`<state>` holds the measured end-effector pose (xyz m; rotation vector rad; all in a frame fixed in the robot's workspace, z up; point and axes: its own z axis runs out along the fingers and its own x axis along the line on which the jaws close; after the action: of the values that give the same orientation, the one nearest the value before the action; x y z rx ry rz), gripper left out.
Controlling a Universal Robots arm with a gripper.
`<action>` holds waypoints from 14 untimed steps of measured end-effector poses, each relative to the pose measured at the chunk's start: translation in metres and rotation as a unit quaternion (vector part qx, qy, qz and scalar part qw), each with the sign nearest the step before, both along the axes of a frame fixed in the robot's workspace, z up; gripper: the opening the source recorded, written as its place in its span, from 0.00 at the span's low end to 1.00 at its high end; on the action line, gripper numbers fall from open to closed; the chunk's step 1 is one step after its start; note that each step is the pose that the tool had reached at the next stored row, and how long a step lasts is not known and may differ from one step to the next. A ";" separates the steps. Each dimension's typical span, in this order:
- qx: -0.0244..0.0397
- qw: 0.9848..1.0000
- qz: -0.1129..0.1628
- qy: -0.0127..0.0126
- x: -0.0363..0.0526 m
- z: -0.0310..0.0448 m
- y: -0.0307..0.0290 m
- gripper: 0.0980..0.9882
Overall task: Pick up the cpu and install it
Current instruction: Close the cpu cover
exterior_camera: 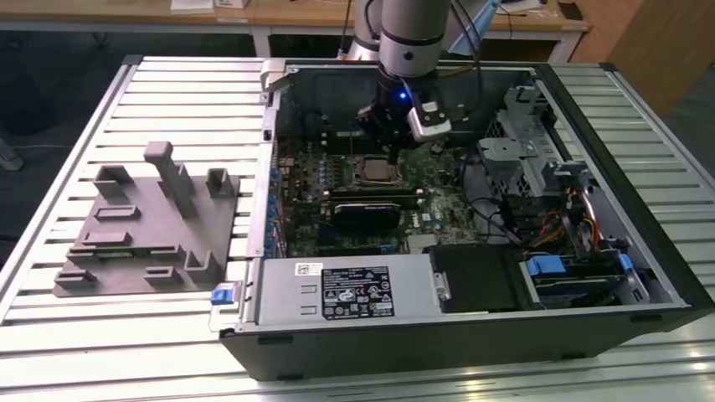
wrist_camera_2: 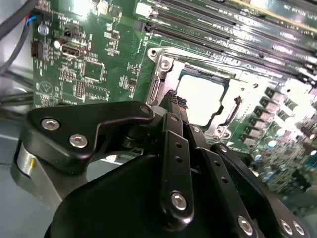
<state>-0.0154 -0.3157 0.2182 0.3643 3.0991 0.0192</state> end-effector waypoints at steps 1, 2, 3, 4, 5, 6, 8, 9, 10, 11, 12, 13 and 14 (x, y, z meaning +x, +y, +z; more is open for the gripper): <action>0.000 1.000 0.006 0.000 0.0000 -0.0001 0.0000 0.01; 0.000 1.000 0.010 0.000 -0.0002 -0.0002 0.0000 0.01; -0.001 1.000 0.014 0.000 -0.0004 -0.0003 -0.0001 0.01; -0.001 1.000 0.018 0.000 -0.0007 -0.0004 -0.0004 0.01; -0.001 1.000 0.020 0.000 -0.0011 -0.0006 -0.0008 0.01; -0.001 1.000 0.023 0.000 -0.0017 -0.0009 -0.0014 0.01; -0.001 1.000 0.026 0.000 -0.0043 -0.0016 -0.0024 0.01; -0.001 1.000 0.026 0.000 -0.0065 -0.0021 -0.0026 0.01; -0.001 1.000 0.026 0.000 -0.0086 -0.0026 -0.0027 0.01; -0.001 1.000 0.026 0.000 -0.0102 -0.0030 -0.0028 0.01; -0.001 1.000 0.026 0.000 -0.0116 -0.0034 -0.0028 0.01; -0.001 1.000 0.026 0.000 -0.0132 -0.0037 -0.0029 0.01; -0.001 1.000 0.026 0.000 -0.0149 -0.0040 -0.0029 0.01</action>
<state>-0.0303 -0.3187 0.2142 0.2828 3.1077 0.0179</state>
